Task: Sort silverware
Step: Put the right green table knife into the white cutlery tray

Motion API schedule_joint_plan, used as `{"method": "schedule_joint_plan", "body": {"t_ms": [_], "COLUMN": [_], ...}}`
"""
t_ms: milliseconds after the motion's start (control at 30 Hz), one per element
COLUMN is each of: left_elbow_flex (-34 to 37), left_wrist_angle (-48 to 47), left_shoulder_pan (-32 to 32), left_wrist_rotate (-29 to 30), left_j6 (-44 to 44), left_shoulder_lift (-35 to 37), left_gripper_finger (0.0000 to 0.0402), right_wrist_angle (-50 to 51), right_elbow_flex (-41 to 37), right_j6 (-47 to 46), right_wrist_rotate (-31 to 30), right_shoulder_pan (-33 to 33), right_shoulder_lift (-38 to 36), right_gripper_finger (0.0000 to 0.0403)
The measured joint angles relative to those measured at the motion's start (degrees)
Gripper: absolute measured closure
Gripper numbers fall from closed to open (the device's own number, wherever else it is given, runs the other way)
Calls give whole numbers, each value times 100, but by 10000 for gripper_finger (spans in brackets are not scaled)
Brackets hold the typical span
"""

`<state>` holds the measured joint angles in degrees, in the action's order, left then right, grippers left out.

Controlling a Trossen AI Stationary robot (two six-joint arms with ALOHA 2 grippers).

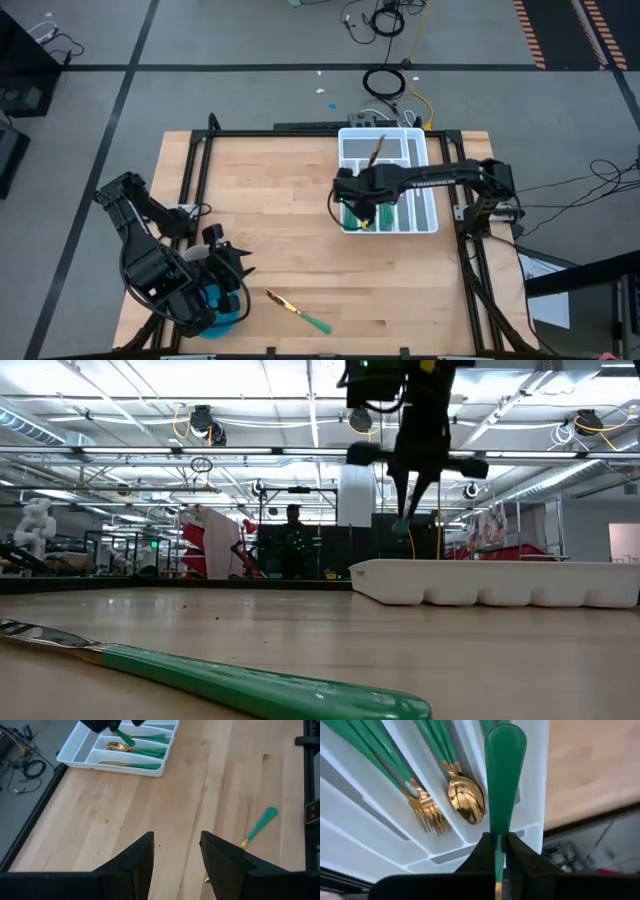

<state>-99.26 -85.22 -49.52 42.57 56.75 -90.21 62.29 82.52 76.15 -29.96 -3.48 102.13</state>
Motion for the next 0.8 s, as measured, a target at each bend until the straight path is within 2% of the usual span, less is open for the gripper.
{"method": "schedule_joint_plan", "body": {"t_ms": [267,533,800], "left_elbow_flex": [0,0,0], "left_wrist_angle": [-138,-149,-150], "left_shoulder_pan": [0,0,2], "left_wrist_rotate": [160,256,287], "left_j6": [297,367,444], "left_shoulder_lift": [0,0,0], "left_gripper_finger": [233,233,233], "right_wrist_angle": [-1092,-1738,-1940], "right_elbow_flex": [-794,-1080,-1117], "right_j6": [985,1425,1579], "right_wrist_rotate": [103,433,712], "right_shoulder_pan": [-31,-29,-18], "right_shoulder_lift": [0,0,121], "right_gripper_finger": [402,402,402]}}
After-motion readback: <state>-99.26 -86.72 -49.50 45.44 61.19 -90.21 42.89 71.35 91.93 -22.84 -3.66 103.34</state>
